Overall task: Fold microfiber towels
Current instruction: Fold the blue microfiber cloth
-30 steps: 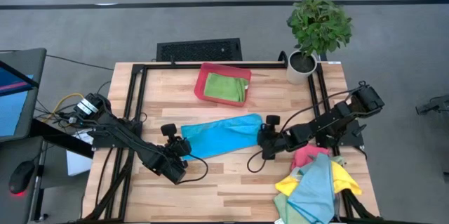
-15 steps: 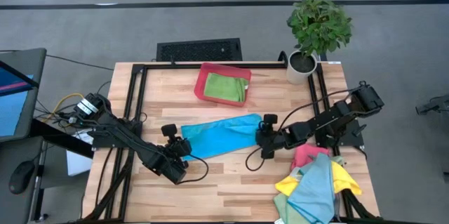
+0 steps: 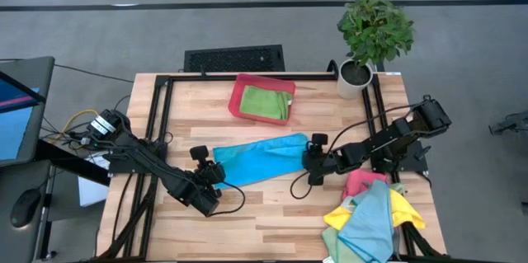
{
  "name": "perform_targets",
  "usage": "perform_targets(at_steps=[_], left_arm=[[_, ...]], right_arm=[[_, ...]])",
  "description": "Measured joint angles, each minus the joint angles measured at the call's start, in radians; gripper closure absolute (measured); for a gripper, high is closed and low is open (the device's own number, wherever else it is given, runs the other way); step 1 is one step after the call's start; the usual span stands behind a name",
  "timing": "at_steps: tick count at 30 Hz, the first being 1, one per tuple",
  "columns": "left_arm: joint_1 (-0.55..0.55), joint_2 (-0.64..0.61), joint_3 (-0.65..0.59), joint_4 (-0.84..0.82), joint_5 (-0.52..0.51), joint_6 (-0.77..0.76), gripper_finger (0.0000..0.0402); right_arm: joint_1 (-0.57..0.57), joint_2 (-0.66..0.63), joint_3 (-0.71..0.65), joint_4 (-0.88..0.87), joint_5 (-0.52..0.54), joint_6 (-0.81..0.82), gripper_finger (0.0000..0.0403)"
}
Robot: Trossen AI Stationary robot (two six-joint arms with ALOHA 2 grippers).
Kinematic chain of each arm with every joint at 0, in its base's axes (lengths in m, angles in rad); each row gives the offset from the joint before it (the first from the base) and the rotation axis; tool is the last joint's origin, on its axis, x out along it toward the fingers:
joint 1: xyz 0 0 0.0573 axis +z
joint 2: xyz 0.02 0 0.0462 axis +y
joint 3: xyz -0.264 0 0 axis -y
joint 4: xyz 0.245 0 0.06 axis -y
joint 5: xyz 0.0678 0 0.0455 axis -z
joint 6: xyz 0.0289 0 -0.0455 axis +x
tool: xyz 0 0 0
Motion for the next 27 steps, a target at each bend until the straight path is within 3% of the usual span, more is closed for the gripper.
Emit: perform_targets(at_steps=[17,27], left_arm=[[0.0,0.0,0.0,0.0,0.01,-0.005,0.0401],[0.0,0.0,0.0,0.0,0.019,0.001,0.0401]], right_arm=[[-0.006,0.0,-0.001,-0.01,0.0,0.019,0.0389],[-0.004,-0.005,0.039,-0.012,0.006,0.015,0.0396]])
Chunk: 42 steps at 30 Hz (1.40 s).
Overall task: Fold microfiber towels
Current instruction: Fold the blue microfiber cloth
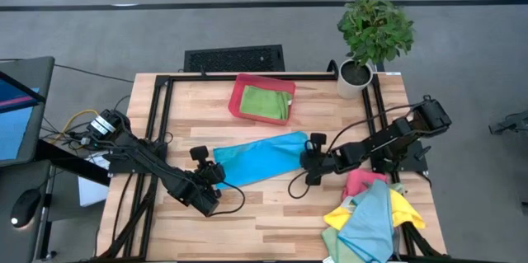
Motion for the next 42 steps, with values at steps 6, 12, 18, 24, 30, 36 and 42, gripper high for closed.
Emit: perform_targets(at_steps=[6,12,18,24,30,36,42], left_arm=[[0.0,0.0,0.0,0.0,0.01,0.0,0.0401],[0.0,0.0,0.0,0.0,0.026,-0.003,0.0401],[0.0,0.0,0.0,0.0,0.035,-0.017,0.0401],[0.0,0.0,0.0,0.0,0.036,-0.044,0.0401],[0.0,0.001,0.0,0.0,0.074,-0.069,0.0401],[0.0,0.001,0.0,0.0,0.087,-0.088,0.0401],[0.0,0.002,-0.007,0.002,0.086,-0.099,0.0401]], right_arm=[[-0.039,0.0,0.025,-0.04,0.05,-0.013,0.0389],[-0.082,0.0,0.027,-0.057,0.05,0.003,0.039],[-0.111,-0.005,0.027,-0.055,0.05,0.003,0.0385],[-0.142,-0.01,0.028,-0.063,0.038,0.011,0.0375],[-0.185,-0.01,0.028,-0.074,0.014,0.037,0.0339],[-0.211,-0.01,0.028,-0.072,-0.007,0.05,0.0321],[-0.239,-0.022,0.027,-0.071,-0.005,0.056,0.0285]])
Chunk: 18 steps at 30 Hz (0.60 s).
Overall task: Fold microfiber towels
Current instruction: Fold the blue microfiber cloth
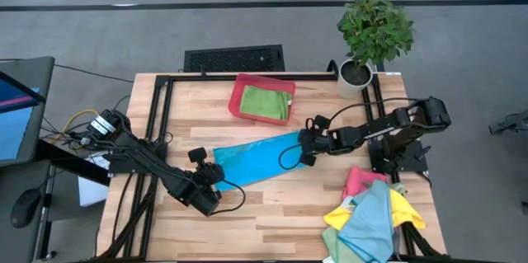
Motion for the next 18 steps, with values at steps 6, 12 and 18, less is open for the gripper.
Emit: perform_targets(at_steps=[6,12,18], left_arm=[[0.0,0.001,-0.048,0.022,0.017,-0.033,0.0401],[0.0,0.001,-0.069,0.03,0.019,-0.052,0.0401],[0.001,0.001,-0.071,0.052,0.019,-0.039,0.0401]], right_arm=[[-0.003,-0.077,0.0,0.008,0.001,0.001,0.0263],[0.018,-0.14,-0.025,0.106,-0.018,-0.013,0.027],[0.013,-0.059,-0.065,0.272,-0.073,-0.008,0.028]])
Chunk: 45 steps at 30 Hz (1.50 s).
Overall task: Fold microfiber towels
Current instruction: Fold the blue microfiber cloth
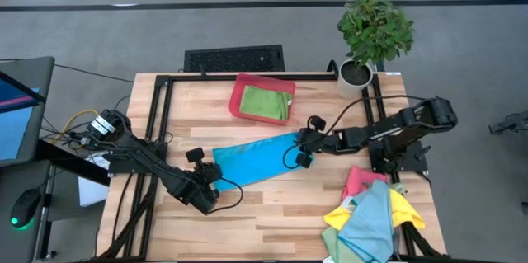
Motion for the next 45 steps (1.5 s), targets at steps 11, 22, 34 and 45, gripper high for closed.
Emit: perform_targets(at_steps=[11,22,34,45], left_arm=[[0.018,0.0,0.0,0.003,0.002,0.014,0.0399],[0.018,0.0,0.0,0.007,0.0,0.025,0.0384],[0.019,0.0,0.0,0.008,-0.005,0.025,0.0383],[0.018,0.0,0.0,0.01,-0.009,0.025,0.0383]], right_arm=[[-0.098,-0.032,0.001,-0.035,-0.087,-0.007,0.0237],[-0.182,-0.031,-0.058,-0.034,-0.213,-0.018,0.0182],[-0.19,-0.03,-0.101,0.042,-0.216,-0.047,0.0205],[-0.189,-0.011,-0.104,0.091,-0.216,-0.068,0.0207]])
